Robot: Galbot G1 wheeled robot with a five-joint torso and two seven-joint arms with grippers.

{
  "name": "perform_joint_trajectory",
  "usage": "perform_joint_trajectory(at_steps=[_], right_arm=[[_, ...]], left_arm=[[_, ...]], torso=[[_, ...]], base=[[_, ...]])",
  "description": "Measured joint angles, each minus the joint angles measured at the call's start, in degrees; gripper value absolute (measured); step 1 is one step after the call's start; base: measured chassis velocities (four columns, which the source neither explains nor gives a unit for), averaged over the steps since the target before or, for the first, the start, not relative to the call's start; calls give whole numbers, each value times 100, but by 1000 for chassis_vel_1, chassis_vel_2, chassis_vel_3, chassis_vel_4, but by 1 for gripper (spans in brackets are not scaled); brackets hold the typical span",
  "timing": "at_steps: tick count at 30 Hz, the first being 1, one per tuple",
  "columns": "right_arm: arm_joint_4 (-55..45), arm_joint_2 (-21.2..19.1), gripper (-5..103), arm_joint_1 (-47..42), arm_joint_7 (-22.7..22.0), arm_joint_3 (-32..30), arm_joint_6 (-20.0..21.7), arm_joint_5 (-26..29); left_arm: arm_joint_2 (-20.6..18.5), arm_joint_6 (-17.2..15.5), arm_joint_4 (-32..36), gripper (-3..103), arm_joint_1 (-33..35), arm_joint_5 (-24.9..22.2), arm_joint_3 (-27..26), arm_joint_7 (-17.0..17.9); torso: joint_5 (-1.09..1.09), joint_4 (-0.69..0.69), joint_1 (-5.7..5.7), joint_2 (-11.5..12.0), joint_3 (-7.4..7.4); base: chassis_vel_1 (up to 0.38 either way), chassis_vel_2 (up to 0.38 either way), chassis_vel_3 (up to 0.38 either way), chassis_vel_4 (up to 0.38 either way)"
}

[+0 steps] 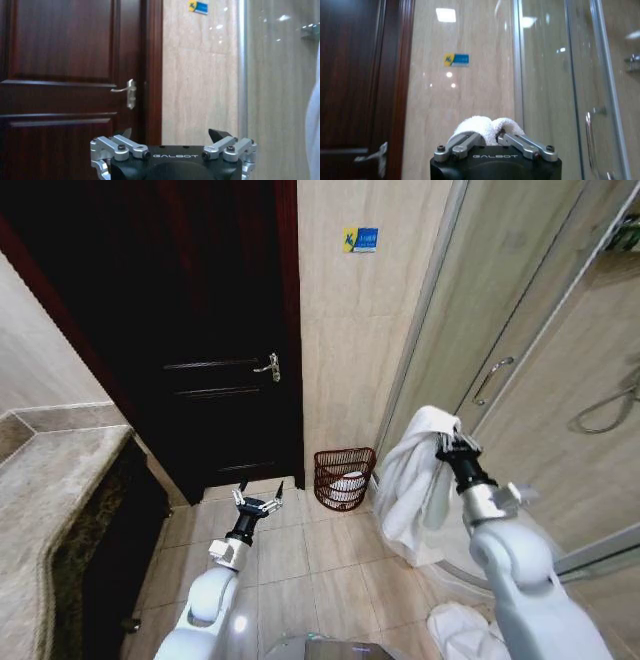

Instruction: Discard the used towel into the hamper.

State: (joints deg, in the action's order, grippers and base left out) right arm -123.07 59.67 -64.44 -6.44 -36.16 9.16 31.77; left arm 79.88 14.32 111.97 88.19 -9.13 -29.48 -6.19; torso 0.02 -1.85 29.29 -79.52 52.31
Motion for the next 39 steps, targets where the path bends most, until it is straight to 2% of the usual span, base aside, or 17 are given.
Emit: perform_joint_trajectory(at_steps=[3, 4, 6, 7, 9, 12, 18, 21, 22, 26, 27, 29, 30, 33, 34, 36, 39], right_arm=[[412, -449, 7, 760, 139, 125, -9, 315], [412, -449, 7, 760, 139, 125, -9, 315], [609, -808, 7, 1524, 130, 325, 4, 644], [609, -808, 7, 1524, 130, 325, 4, 644], [668, -1143, 7, 2337, -21, 488, 119, 1051], [694, -1423, 7, 2905, -150, 582, 280, 1378], [810, -1891, 7, 3819, -243, 706, 513, 1889], [956, -2103, 7, 4771, -327, 1013, 629, 2170], [956, -2103, 7, 4771, -327, 1013, 629, 2170], [1642, -2219, 7, 6273, -363, 1941, 718, 2393], [1642, -2219, 7, 6273, -363, 1941, 718, 2393], [2206, -2196, 7, 7219, -302, 2609, 724, 2419], [2206, -2196, 7, 7219, -302, 2609, 724, 2419], [2930, -1982, 7, 8319, -285, 3380, 701, 2434], [2930, -1982, 7, 8319, -285, 3380, 701, 2434], [3398, -1721, 7, 8863, -294, 3769, 703, 2444], [3803, -1446, 7, 9260, -339, 4029, 703, 2433]], left_arm=[[155, -5, 124, 100, 241, 131, -35, 70], [155, -5, 124, 100, 241, 131, -35, 70], [266, 172, 144, 100, 407, 208, -44, 180], [266, 172, 144, 100, 407, 208, -44, 180], [331, 342, 144, 100, 506, 287, -55, 295], [379, 419, 161, 100, 568, 345, -59, 329], [455, 327, 187, 100, 485, 350, -5, 360], [510, 179, 232, 100, 365, 365, 13, 374], [510, 179, 232, 100, 365, 365, 13, 374], [513, 149, 272, 100, 402, 434, 14, 375], [513, 149, 272, 100, 402, 434, 14, 375], [504, 172, 268, 100, 424, 437, -8, 381], [504, 172, 268, 100, 424, 437, -8, 381], [487, 223, 266, 100, 469, 438, -45, 398], [487, 223, 266, 100, 469, 438, -45, 398], [471, 240, 299, 100, 502, 434, -65, 422], [470, 242, 335, 100, 510, 424, -80, 442]], torso=[[0, 0, 0, 0, 0], [0, 0, 0, 0, 0], [1, 0, 0, 0, 0], [1, 0, 0, 0, 0], [-3, 0, 0, 0, 0], [-4, -1, 0, 0, 0], [1, 2, 0, 0, 0], [-1, 3, 0, 0, -1], [-1, 3, 0, 0, -1], [-2, 0, -1, 0, -1], [-2, 0, -1, 0, -1], [0, 1, 0, 0, 0], [0, 1, 0, 0, 0], [-5, 1, -1, 0, -1], [-5, 1, -1, 0, -1], [2, 1, 0, 0, 0], [-4, 1, 0, 0, -1]], base=[[0, 0, 0, 0], [0, 0, 0, 0], [0, 0, 0, 0], [0, 0, 0, 0], [0, 0, 0, 0], [0, 0, 0, 0], [0, 0, 0, 0], [0, 0, 0, 0], [0, 0, 0, 0], [0, 0, 0, 0], [0, 0, 0, 0], [0, 0, 0, 0], [0, 0, 0, 0], [0, 0, 0, 0], [0, 0, 0, 0], [0, 0, 0, 0], [0, 0, 0, 0]])
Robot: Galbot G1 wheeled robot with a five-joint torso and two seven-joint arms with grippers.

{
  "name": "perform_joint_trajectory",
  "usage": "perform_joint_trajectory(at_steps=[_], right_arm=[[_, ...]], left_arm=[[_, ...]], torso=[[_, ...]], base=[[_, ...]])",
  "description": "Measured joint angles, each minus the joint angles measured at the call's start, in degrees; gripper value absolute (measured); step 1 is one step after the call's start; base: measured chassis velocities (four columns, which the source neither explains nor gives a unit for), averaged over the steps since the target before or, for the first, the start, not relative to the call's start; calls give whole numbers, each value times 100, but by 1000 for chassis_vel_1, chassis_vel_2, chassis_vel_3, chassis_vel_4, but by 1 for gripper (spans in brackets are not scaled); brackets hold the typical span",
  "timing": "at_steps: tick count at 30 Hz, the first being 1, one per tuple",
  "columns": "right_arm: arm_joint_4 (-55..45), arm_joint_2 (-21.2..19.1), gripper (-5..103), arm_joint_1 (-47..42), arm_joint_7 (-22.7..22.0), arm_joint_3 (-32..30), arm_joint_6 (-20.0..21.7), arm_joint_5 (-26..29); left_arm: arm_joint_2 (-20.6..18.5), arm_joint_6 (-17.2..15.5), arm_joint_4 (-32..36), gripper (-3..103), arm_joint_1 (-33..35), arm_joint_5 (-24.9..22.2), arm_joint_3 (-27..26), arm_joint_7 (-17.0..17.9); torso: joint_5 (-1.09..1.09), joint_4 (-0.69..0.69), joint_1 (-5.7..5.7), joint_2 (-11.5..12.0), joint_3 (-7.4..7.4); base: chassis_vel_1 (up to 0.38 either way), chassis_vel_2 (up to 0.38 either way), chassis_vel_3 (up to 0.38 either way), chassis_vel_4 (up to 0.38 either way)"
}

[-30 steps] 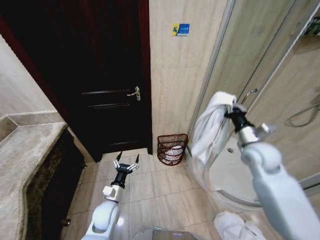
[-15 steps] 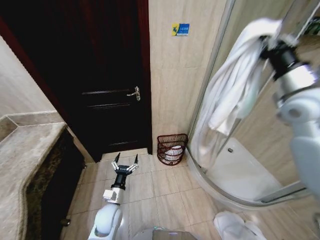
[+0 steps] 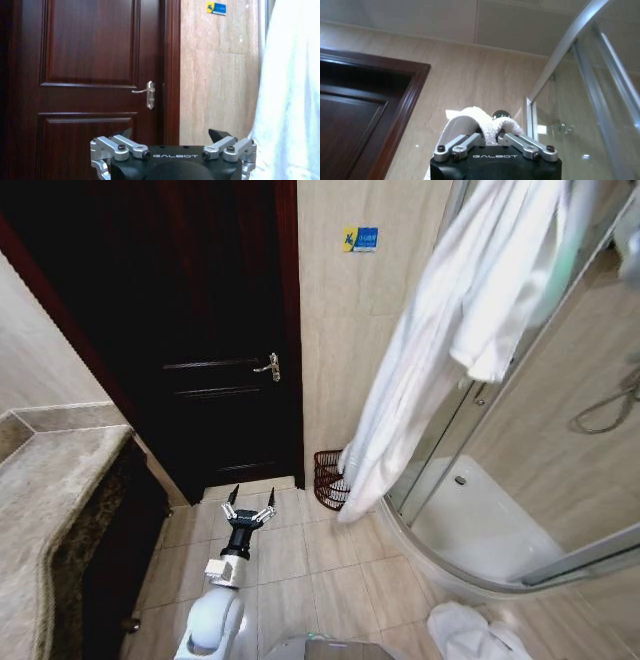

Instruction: Discard the used towel into the hamper.

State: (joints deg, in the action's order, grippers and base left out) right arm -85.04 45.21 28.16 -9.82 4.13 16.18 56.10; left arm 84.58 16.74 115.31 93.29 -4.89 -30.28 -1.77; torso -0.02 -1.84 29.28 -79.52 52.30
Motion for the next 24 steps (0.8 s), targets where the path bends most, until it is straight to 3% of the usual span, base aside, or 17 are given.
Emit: perform_joint_trajectory(at_steps=[7, 8, 11, 18, 24], right_arm=[[1230, 1049, 7, 775, -350, 653, 5, -107], [1230, 1049, 7, 775, -350, 653, 5, -107], [1944, 1655, 7, 1069, -560, 734, -35, -265], [3640, 2404, 7, 1660, -281, 664, -399, -986], [4439, 2849, 7, 1765, -91, 498, -596, -1487]], left_arm=[[-53, -2, 18, 100, -28, -43, -22, 48], [-53, -2, 18, 100, -28, -43, -22, 48], [-89, -2, 30, 100, -49, -123, -20, 45], [-161, 86, 44, 100, -70, -324, -69, -152], [-164, 115, 29, 100, -127, -374, -68, -171]], torso=[[0, 0, 1, 0, 0], [0, 0, 1, 0, 0], [-2, -3, 1, 0, 1], [2, 0, 1, 0, 0], [1, 1, -1, -1, -1]], base=[[0, 0, 0, 0], [0, 0, 0, 0], [0, 0, 0, 0], [0, 0, 0, 0], [0, 0, 0, 0]])
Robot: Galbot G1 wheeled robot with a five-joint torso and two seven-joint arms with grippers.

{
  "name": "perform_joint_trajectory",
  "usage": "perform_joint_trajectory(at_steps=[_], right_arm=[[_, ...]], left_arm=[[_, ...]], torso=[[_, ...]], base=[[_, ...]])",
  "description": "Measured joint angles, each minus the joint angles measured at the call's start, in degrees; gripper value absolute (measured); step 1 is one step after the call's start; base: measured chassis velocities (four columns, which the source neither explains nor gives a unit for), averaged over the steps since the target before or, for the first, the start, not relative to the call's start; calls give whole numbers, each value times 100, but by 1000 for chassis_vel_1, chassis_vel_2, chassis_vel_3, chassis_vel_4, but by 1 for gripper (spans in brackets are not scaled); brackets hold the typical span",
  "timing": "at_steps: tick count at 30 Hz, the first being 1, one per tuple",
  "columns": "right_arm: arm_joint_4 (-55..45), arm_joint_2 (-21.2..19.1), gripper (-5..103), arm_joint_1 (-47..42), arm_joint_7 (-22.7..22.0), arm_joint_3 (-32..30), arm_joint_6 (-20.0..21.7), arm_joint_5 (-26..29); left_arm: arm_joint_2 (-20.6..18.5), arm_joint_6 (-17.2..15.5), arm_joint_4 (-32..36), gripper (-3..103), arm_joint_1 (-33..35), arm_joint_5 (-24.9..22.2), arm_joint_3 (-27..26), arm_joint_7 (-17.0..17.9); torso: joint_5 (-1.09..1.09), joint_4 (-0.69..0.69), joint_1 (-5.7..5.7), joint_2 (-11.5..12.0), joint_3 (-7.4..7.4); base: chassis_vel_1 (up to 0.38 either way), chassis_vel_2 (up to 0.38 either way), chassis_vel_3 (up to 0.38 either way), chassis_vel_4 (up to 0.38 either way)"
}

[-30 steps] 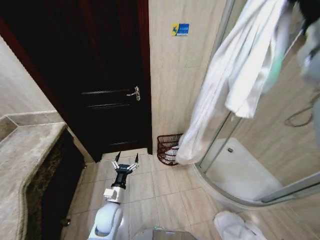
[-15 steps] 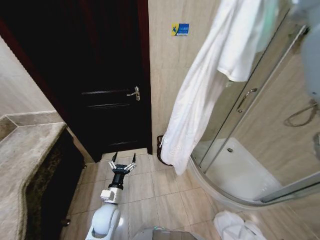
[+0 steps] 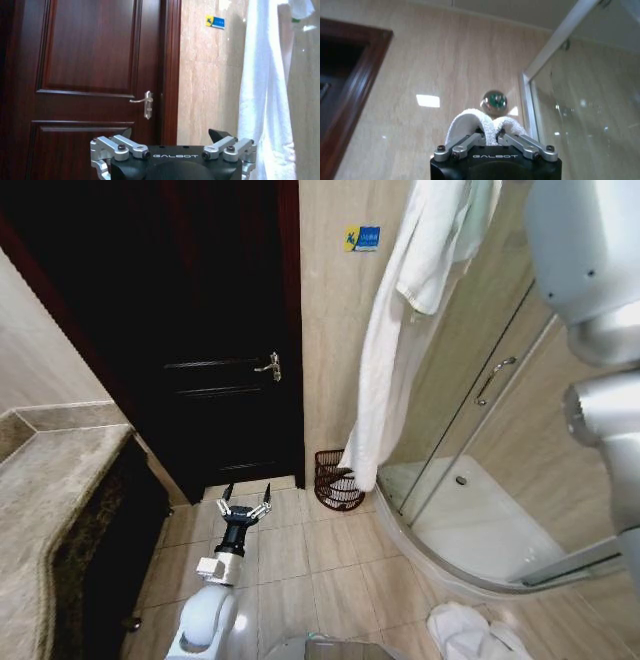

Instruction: Discard the used towel into the hamper.

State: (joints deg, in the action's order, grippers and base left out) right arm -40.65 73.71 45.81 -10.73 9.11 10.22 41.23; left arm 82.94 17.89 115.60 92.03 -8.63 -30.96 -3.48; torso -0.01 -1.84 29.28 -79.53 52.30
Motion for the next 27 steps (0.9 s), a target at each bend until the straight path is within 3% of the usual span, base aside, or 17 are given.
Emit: perform_joint_trajectory(at_steps=[15, 27], right_arm=[[398, 241, 7, -1074, 143, -447, -312, -743], [236, 553, 7, -1542, 175, -667, -425, -914]], left_arm=[[-26, 27, -18, 100, -1, -73, -45, 4], [-39, 88, 81, 100, 55, -49, -62, -8]], torso=[[2, 0, 1, 1, 1], [-1, -2, 0, 1, 0]], base=[[0, 0, 0, 0], [0, 0, 0, 0]])
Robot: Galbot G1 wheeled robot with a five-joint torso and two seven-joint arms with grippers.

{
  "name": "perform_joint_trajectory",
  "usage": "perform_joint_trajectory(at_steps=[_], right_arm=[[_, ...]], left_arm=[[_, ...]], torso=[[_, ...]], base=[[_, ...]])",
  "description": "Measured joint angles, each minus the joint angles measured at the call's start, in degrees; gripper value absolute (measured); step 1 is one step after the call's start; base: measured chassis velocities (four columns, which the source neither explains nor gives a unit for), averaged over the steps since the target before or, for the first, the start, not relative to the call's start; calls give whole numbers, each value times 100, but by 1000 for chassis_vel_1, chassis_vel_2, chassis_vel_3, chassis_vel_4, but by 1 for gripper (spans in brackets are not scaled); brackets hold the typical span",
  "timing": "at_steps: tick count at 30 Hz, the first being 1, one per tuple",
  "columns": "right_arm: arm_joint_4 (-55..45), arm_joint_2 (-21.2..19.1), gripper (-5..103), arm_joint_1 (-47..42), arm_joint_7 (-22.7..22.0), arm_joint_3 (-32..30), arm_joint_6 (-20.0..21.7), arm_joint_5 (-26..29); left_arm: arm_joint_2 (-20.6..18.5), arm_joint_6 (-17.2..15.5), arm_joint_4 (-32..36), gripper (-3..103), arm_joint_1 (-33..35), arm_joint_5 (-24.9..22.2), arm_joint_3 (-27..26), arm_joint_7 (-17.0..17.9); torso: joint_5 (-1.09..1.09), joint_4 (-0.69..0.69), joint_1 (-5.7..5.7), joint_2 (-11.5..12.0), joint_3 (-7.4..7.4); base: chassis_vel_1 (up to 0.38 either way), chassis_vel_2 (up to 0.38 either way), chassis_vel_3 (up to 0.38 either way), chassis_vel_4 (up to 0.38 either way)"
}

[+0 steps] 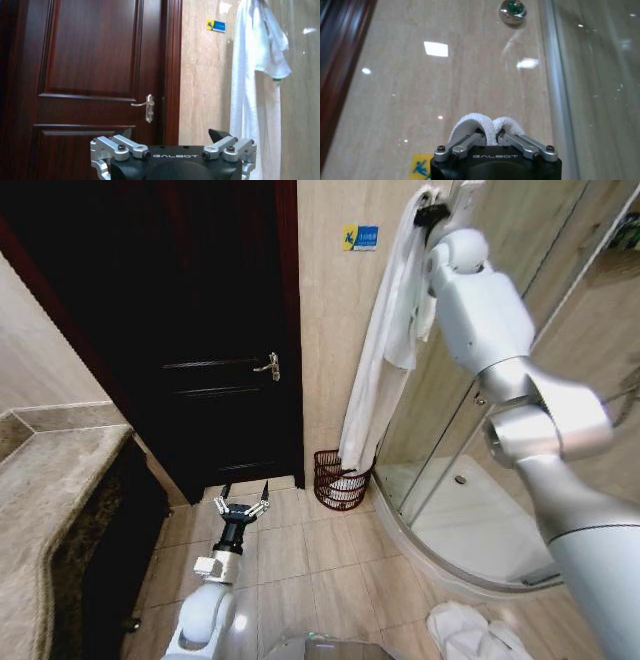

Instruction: Discard the used towel into the hamper.

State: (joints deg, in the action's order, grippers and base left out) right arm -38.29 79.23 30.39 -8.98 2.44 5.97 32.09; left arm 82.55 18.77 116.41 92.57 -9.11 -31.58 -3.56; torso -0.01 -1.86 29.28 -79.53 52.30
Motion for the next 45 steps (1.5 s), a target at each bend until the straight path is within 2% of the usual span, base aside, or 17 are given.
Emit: perform_joint_trajectory(at_steps=[4, 14, 30, 45], right_arm=[[6, 61, 7, -42, -33, -127, -81, -50], [-770, -598, 7, -1008, -132, 64, 34, 307], [-1170, -605, 7, -1752, -105, -164, -9, 281], [-1359, -807, 7, -1746, -66, -260, -50, 263]], left_arm=[[18, 13, 60, 100, 53, 17, -6, 2], [111, 181, 58, 100, 177, 160, 66, 25], [211, 296, 118, 100, 361, 309, 67, 23], [320, 275, 119, 100, 409, 454, 81, 9]], torso=[[-4, -1, 0, 0, -1], [4, 4, 0, -1, -1], [1, 0, 0, -1, 0], [2, 1, -2, -1, -1]], base=[[0, 0, 0, 0], [0, 0, 0, 0], [0, 0, 0, 0], [-4, 3, 3, -4]])
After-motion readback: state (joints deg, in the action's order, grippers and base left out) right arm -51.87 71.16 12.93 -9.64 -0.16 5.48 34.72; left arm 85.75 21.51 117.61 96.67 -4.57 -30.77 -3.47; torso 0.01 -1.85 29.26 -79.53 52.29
